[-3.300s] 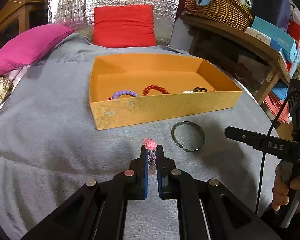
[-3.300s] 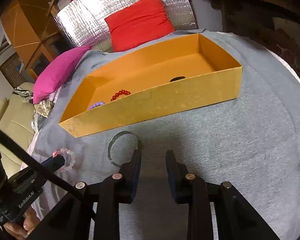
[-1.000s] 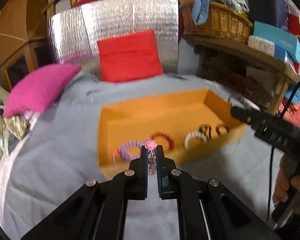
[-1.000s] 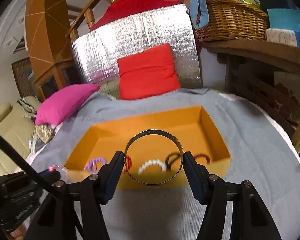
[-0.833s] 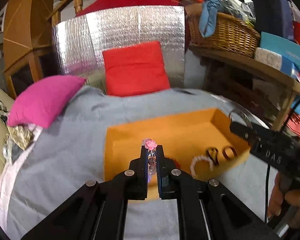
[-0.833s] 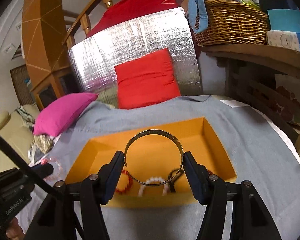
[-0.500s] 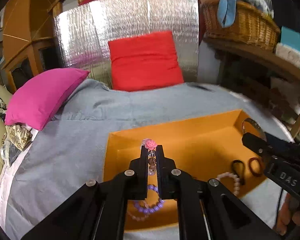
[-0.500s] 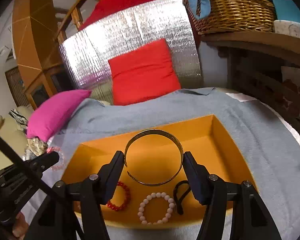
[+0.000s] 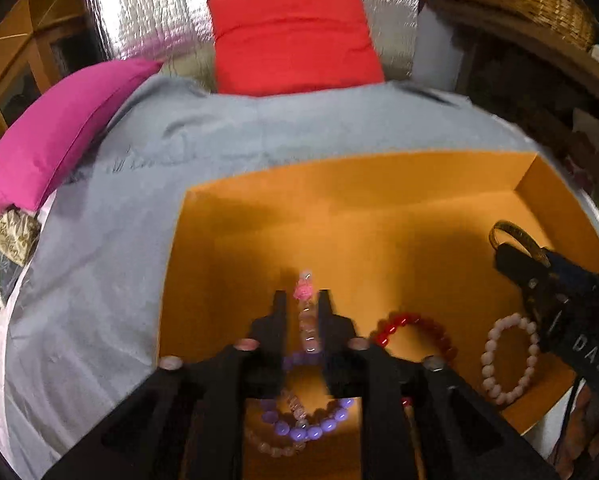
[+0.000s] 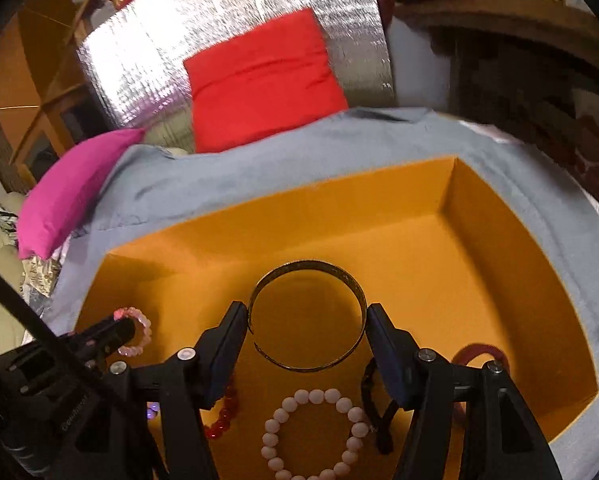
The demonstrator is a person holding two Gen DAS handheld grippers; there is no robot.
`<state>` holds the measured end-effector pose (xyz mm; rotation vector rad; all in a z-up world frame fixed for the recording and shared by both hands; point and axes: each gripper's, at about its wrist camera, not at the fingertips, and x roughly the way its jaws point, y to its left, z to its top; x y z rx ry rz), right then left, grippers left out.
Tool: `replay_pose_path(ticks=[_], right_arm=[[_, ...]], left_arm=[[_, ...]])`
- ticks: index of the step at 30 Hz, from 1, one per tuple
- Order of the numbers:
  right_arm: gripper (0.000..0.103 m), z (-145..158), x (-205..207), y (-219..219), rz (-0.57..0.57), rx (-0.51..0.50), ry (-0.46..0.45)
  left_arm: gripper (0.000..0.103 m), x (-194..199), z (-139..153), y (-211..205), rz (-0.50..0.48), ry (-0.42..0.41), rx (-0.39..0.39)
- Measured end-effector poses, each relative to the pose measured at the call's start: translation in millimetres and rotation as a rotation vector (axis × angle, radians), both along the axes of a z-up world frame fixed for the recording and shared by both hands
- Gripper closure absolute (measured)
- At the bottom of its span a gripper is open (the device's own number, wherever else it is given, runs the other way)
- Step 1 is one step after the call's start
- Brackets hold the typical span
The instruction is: Organize jewelry
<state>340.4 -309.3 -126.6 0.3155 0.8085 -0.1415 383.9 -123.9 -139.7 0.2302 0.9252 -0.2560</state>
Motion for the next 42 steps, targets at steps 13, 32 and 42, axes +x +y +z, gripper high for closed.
replay_pose_path(ticks=[13,32,42], right_arm=[[0.032,80.5,-58.7,-7.8,-0.025,-0.09,-0.123],[0.029,127.0,-178.8,35.9,-0.008,-0.218,-0.124],[0.029,123.2,-161.1,42.8,-0.012,-0.211,-0.145]], left_arm=[[0.027,-83.2,69.9,30.6,0.077,-0.18,0.055],[0.021,-175.1,126.3,75.8,0.126,-0.322,-0.037],[0.021,-161.3,115.1,76.3,0.124,-0.282,-0.042]])
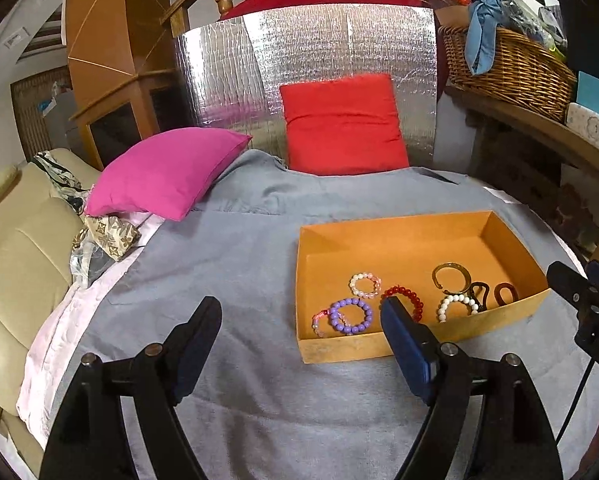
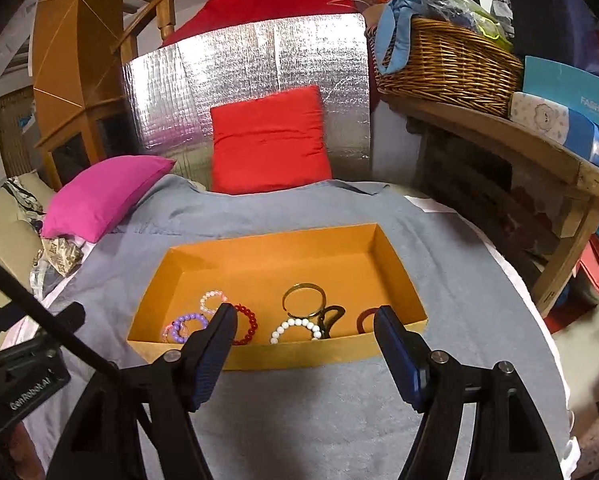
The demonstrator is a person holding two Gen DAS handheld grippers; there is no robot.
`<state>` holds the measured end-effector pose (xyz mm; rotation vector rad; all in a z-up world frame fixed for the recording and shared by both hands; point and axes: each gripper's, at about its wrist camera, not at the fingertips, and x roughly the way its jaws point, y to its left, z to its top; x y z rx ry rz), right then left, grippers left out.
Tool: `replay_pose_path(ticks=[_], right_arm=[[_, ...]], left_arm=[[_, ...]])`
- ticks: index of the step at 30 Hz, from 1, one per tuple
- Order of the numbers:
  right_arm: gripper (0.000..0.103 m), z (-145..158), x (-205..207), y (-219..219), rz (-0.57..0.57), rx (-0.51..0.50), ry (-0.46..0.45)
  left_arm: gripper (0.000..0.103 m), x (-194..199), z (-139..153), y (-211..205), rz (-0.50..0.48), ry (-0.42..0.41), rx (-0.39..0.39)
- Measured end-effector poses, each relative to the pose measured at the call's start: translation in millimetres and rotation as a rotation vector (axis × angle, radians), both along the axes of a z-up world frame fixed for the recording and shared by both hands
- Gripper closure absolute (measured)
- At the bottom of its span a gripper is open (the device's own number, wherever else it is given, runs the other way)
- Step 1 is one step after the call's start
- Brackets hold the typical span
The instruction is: Organize jewelry
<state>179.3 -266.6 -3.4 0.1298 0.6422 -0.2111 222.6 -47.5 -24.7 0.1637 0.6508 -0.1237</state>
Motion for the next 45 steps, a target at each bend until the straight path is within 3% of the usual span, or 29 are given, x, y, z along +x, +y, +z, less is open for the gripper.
replay_pose_path(ticks=[15,45], right_arm=[[0.029,9.3,-5.4,9.9,0.011,-0.017,-0.033],[0.029,3.3,-1.1,1.2,-0.012,0.013,-0.01]], left_arm=[[0.021,-3.8,2.6,-1.9,-0.024,-0.01,0.0],[0.021,-2.3,1.1,-4.3,-0.023,-0.004,-0.003]])
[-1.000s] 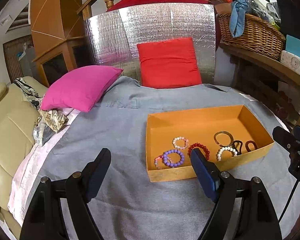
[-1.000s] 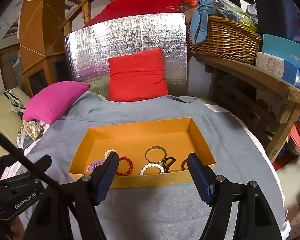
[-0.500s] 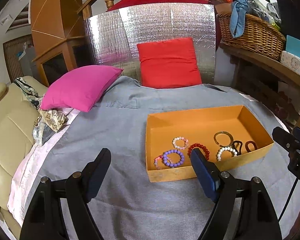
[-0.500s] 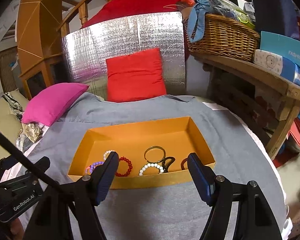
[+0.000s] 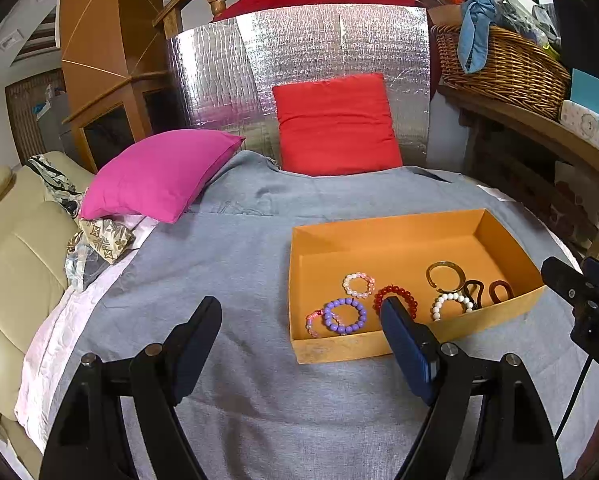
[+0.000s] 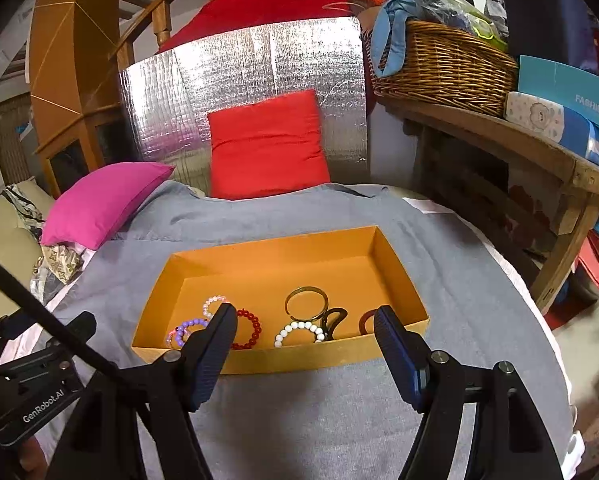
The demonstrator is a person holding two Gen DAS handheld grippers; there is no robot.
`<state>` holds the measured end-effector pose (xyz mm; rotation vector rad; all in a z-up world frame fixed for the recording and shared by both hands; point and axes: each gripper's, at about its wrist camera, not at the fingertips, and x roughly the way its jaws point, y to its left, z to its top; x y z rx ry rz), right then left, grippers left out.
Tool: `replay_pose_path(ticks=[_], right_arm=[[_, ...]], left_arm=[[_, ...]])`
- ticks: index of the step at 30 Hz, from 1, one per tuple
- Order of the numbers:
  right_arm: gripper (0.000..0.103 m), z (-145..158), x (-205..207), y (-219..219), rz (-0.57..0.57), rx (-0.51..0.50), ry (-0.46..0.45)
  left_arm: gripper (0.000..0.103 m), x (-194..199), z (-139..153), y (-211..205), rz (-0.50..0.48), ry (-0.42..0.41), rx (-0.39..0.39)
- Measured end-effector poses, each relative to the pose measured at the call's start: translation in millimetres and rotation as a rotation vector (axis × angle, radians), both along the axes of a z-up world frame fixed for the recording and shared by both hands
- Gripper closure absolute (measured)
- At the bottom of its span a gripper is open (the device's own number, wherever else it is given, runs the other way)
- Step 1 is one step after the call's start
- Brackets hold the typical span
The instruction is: Organize jewelry
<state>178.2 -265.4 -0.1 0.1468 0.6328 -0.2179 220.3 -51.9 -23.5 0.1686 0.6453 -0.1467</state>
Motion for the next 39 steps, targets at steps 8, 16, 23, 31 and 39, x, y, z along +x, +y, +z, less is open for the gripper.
replay_pose_path(ticks=[8,16,23,31,39], right_arm=[[0.029,-2.7,1.7,-1.6,-0.005,0.005,0.004],[0.029,-3.2,0.8,-1.9,-0.01,0.007,0.003],[0.029,-4.0,1.1,-1.7,-0.013,0.012,0.006],[0.029,-5.0,1.5,-2.1,-0.013,0.013,0.007],[0.029,-3.8,0.6,-3.3,-0.021,0.017,0.003]], left_arm=[[0.021,0.9,-0.3,-0.4,-0.001,0.004,0.002],[0.021,1.5,-0.9,-1.2,-0.002,0.007,0.005],[0.021,1.3,-1.7,-2.1,-0.001,0.01,0.008],[0.021,1.8,-2.6,-2.6,-0.003,0.014,0.013],[0.021,1.2,-1.8,-2.7,-0.003,0.013,0.011]])
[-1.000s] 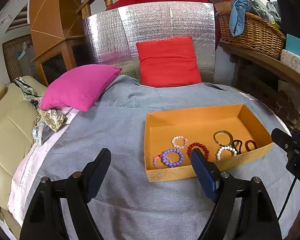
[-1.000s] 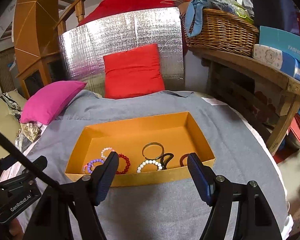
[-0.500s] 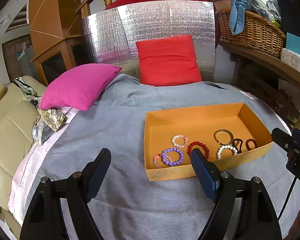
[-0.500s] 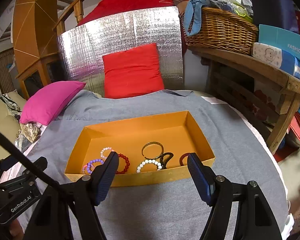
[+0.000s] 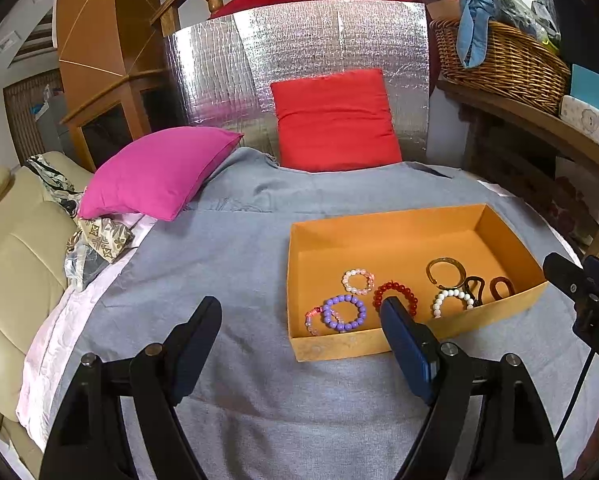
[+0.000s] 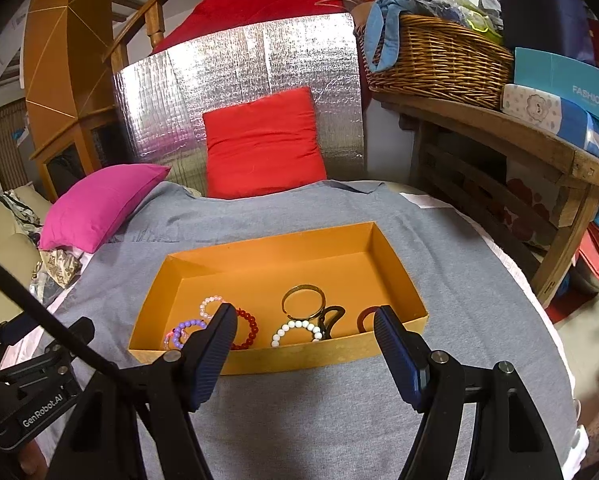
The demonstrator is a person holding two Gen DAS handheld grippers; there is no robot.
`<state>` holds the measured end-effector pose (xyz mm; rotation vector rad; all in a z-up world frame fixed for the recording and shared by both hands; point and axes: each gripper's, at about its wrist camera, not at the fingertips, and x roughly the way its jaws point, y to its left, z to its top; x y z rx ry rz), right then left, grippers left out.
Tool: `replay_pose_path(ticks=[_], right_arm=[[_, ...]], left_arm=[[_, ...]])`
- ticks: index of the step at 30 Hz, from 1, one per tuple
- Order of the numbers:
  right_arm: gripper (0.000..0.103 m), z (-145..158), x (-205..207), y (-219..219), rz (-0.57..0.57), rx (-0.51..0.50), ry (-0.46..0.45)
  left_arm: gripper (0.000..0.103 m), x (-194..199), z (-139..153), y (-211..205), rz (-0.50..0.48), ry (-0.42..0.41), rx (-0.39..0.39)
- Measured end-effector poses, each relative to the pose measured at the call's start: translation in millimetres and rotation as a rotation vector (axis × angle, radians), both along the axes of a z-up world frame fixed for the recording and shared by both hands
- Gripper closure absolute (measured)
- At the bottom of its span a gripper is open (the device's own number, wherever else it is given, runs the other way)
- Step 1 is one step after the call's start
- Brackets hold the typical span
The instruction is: Organize jewelry
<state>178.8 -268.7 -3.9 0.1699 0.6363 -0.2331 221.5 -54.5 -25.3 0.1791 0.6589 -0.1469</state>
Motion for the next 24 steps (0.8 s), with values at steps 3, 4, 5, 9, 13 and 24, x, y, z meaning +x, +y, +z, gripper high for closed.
replay_pose_path(ticks=[3,4,5,9,13,24], right_arm=[[0.029,-0.3,0.8,0.3,0.0,-0.002,0.002],[0.029,-0.5,1.1,0.4,0.0,-0.002,0.003],[0.029,-0.8,1.4,0.5,0.0,-0.001,0.004],[0.029,-1.4,2.4,0.3,-0.001,0.0,0.006],[0.029,-1.3,3.2,-0.1,0.0,0.0,0.008],[0.029,-7.4,1.6,-7.6,-0.017,-0.02,0.015]], left_arm=[[0.021,-0.2,0.3,-0.5,-0.001,-0.002,0.002],[0.021,0.0,0.4,-0.5,-0.003,-0.002,0.002],[0.021,-0.1,0.4,-0.6,-0.004,-0.003,0.002],[0.021,-0.3,0.7,-1.4,-0.004,-0.004,0.002],[0.021,-0.2,0.8,-1.6,-0.003,-0.007,0.003],[0.021,-4.3,-14.1,-2.8,-0.071,0.02,-0.003]])
